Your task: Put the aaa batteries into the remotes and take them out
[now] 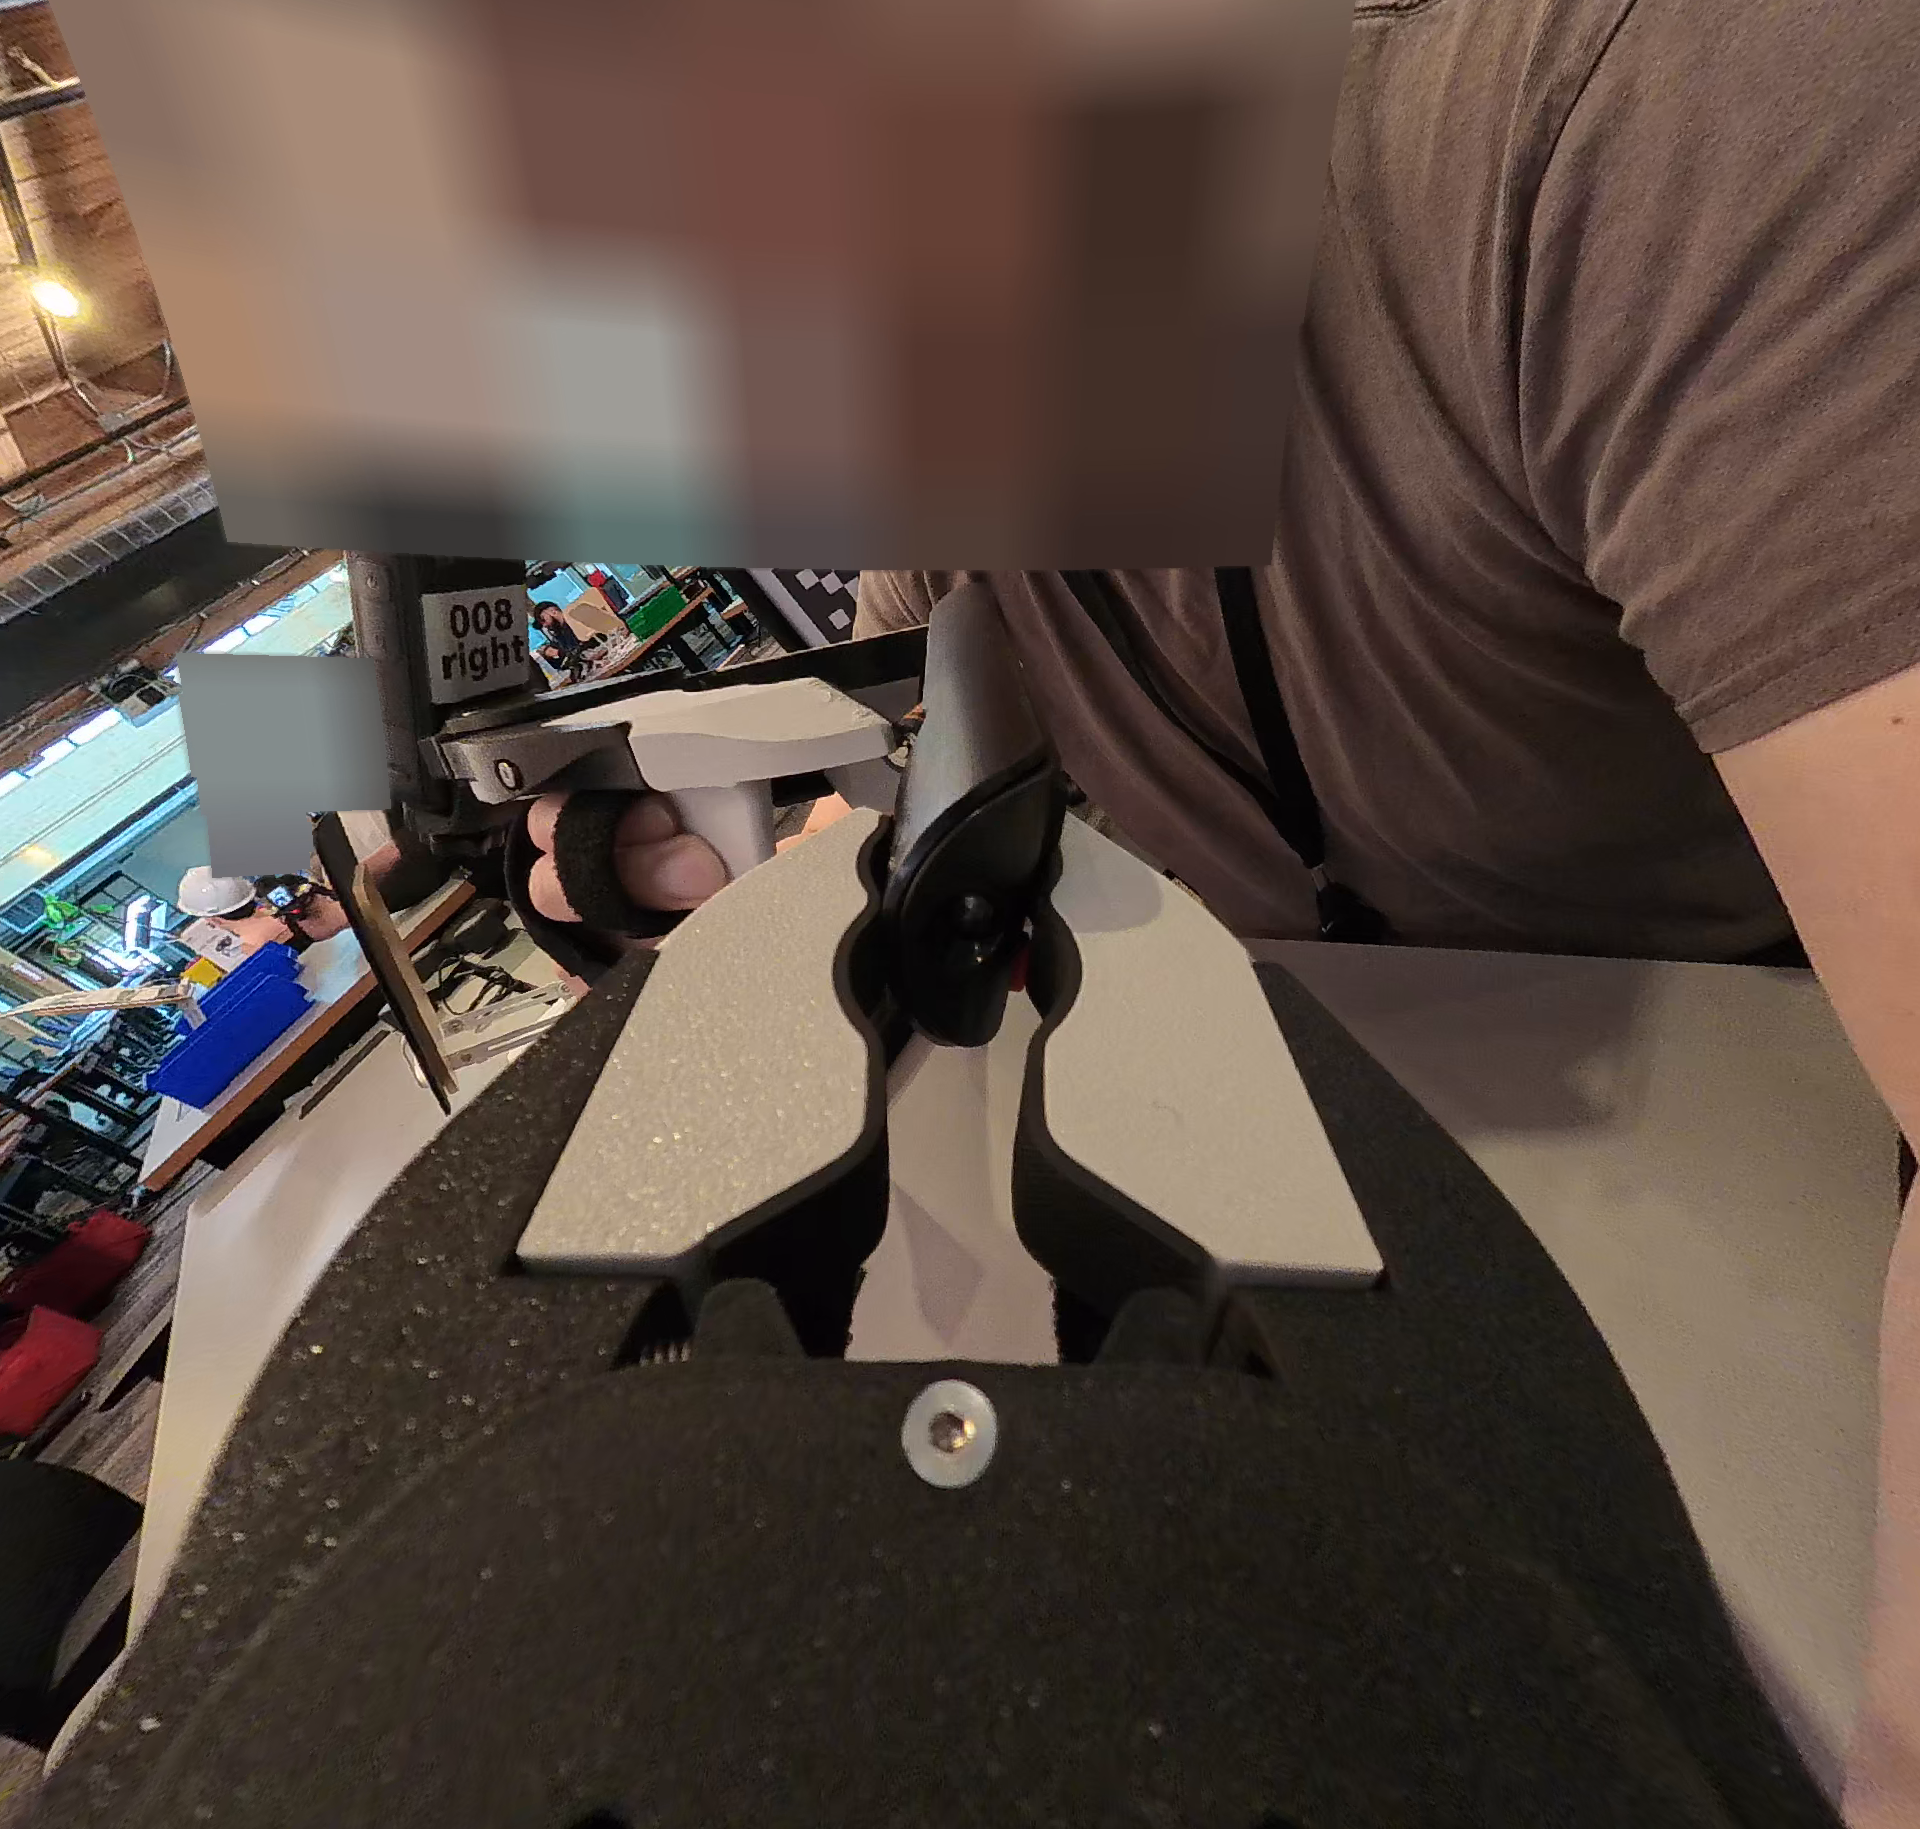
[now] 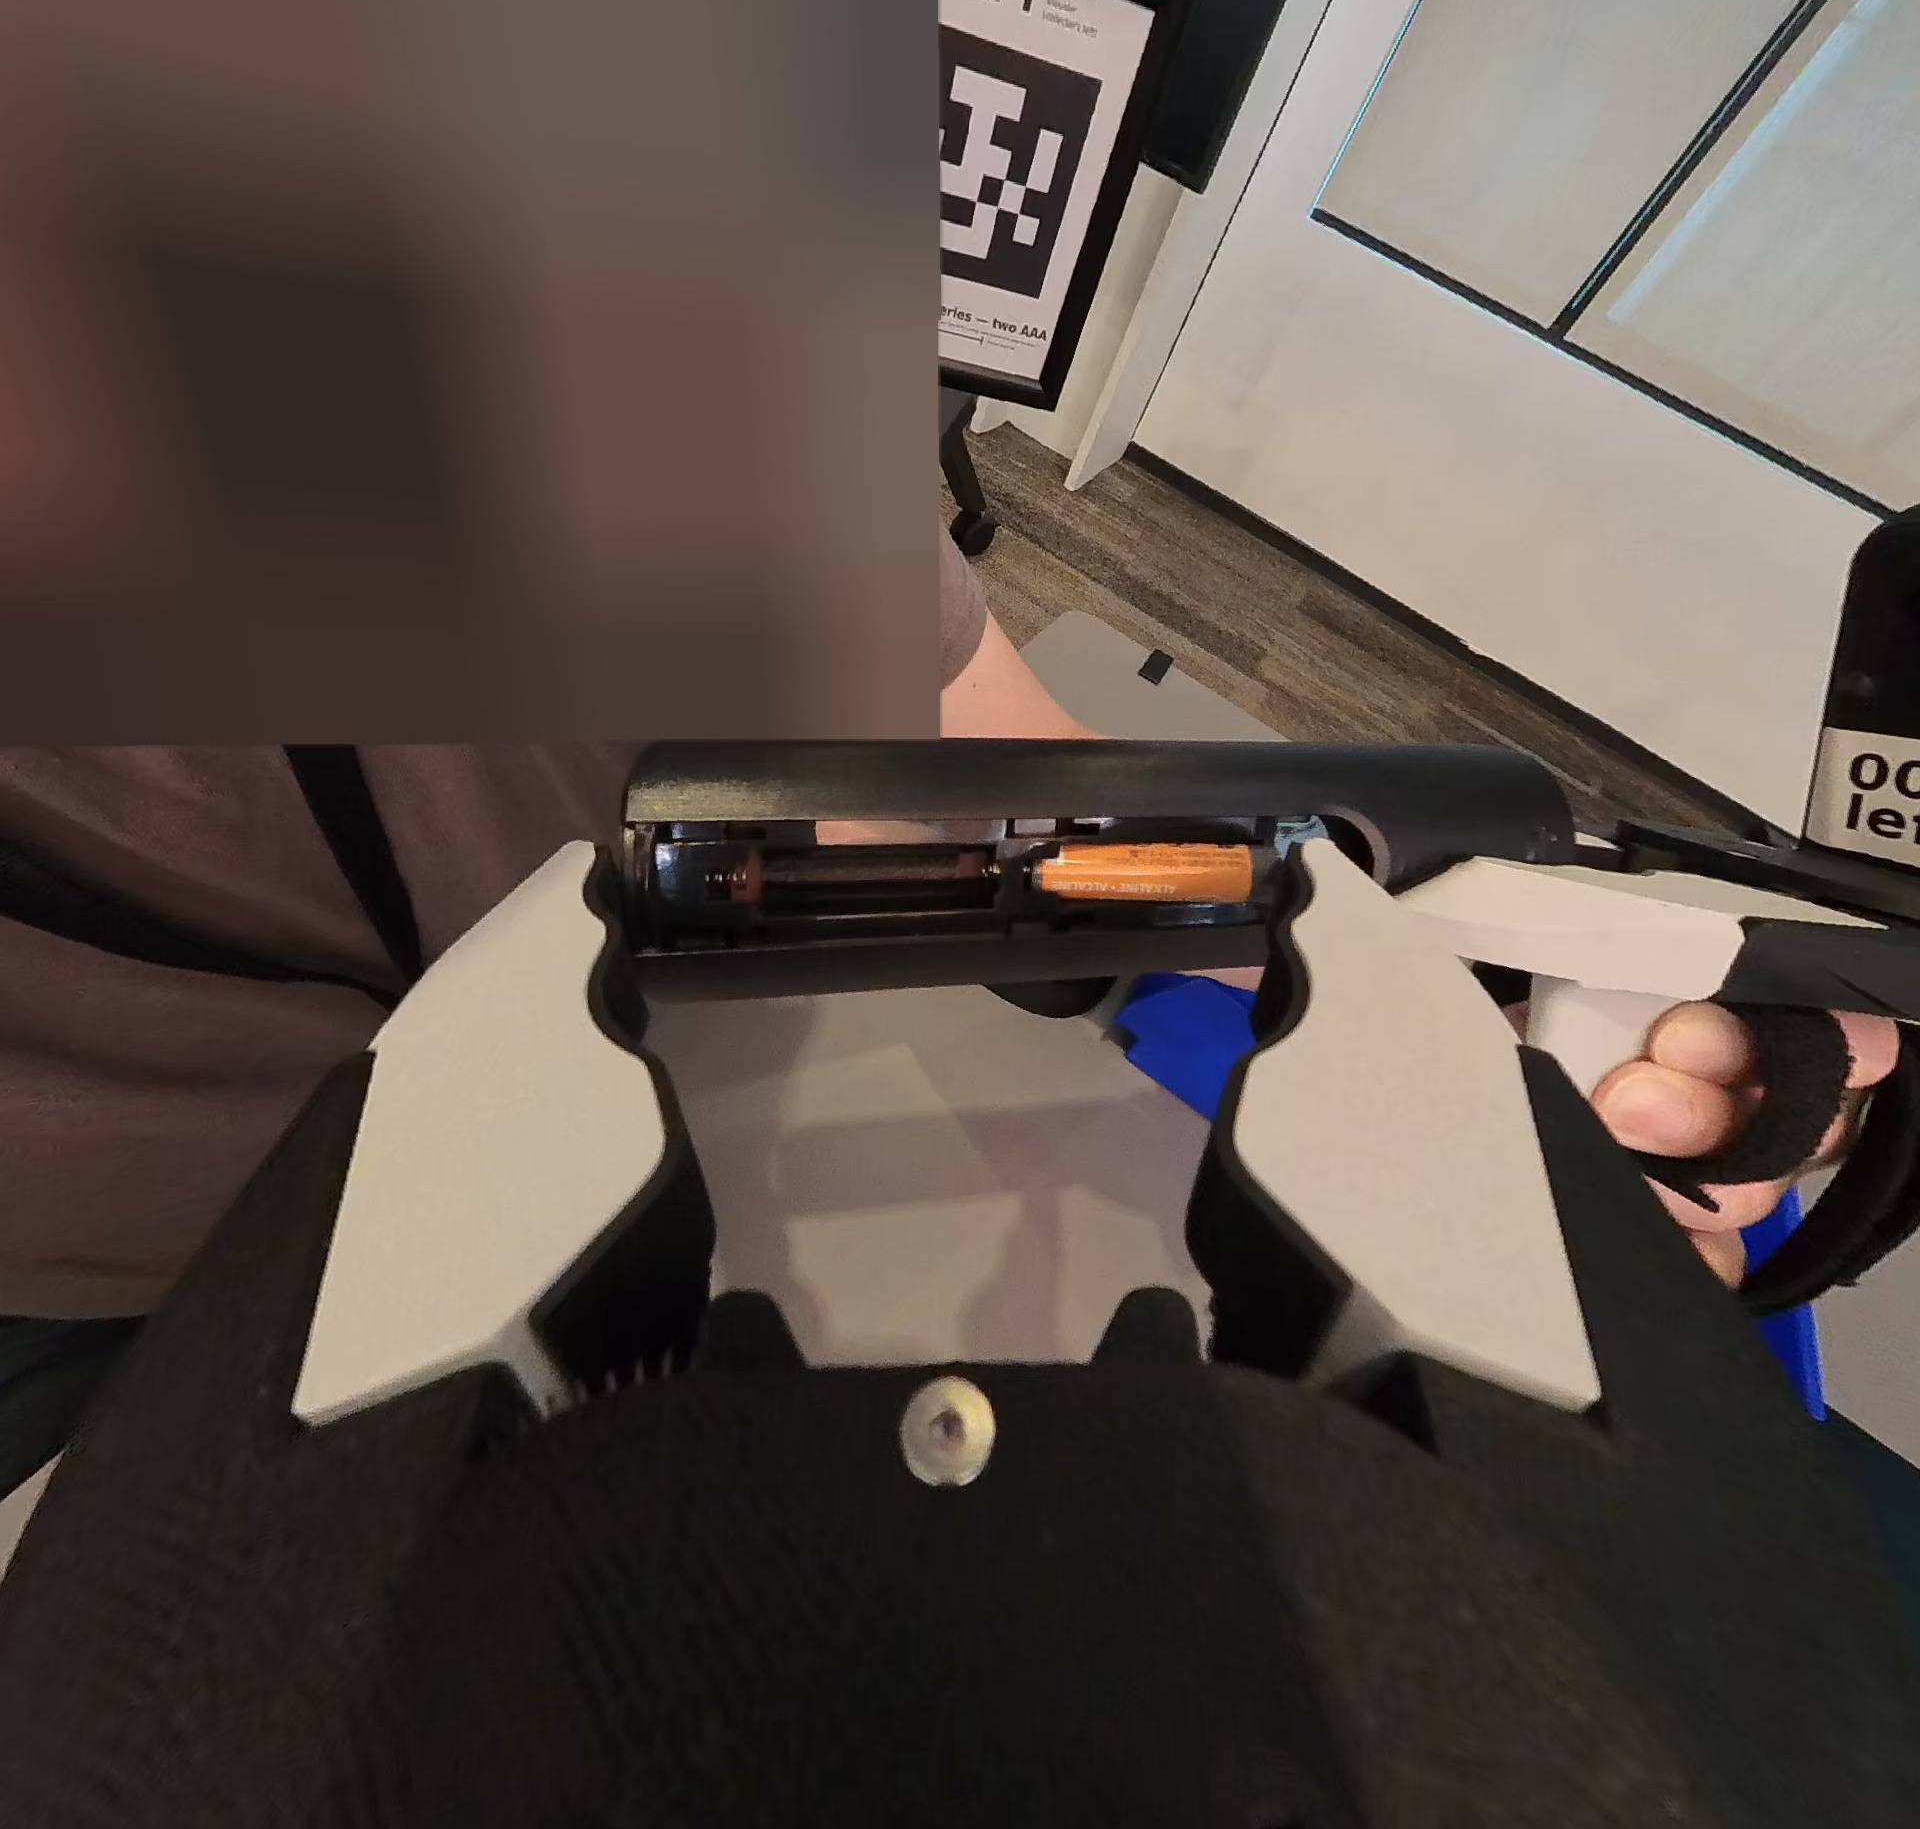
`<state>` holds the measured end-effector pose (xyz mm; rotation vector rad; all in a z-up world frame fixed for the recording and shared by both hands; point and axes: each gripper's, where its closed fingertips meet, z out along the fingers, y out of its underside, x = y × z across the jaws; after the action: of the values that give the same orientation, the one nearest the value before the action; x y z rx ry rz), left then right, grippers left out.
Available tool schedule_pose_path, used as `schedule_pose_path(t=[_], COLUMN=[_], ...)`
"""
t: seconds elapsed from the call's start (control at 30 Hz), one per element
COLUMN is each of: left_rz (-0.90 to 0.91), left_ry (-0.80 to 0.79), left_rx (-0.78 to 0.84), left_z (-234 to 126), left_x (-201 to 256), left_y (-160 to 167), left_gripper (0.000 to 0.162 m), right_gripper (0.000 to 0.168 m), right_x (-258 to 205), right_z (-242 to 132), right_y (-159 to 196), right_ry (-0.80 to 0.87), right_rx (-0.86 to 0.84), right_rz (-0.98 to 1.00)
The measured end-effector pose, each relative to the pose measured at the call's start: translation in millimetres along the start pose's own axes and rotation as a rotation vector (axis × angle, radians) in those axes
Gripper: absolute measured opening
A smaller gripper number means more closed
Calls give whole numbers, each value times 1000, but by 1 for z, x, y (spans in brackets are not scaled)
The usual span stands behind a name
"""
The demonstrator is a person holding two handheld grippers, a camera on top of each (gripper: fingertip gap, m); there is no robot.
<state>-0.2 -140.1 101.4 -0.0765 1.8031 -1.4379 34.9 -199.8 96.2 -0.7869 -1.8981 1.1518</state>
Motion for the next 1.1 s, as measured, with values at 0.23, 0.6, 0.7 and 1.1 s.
schedule_pose_path(t=[0.23,0.6,0.7,1.1], left_rz=[-8,11,39,51], left_ry=[6,-10,-63,-66], left_rx=[-12,-18,-28,-29], left_z=[-1,0,-4,-3], left_x=[0,2,-2,-1], left_y=[0,0,-3,-4], left_gripper=[23,23,23,23], right_gripper=[118,118,113,105], right_x=[0,-1,6,2], right_z=[4,2,-7,0], right_y=[3,3,-3,0], right_ry=[-11,-26,51,32], right_rx=[3,32,74,32], right_rz=[8,6,-39,-41])
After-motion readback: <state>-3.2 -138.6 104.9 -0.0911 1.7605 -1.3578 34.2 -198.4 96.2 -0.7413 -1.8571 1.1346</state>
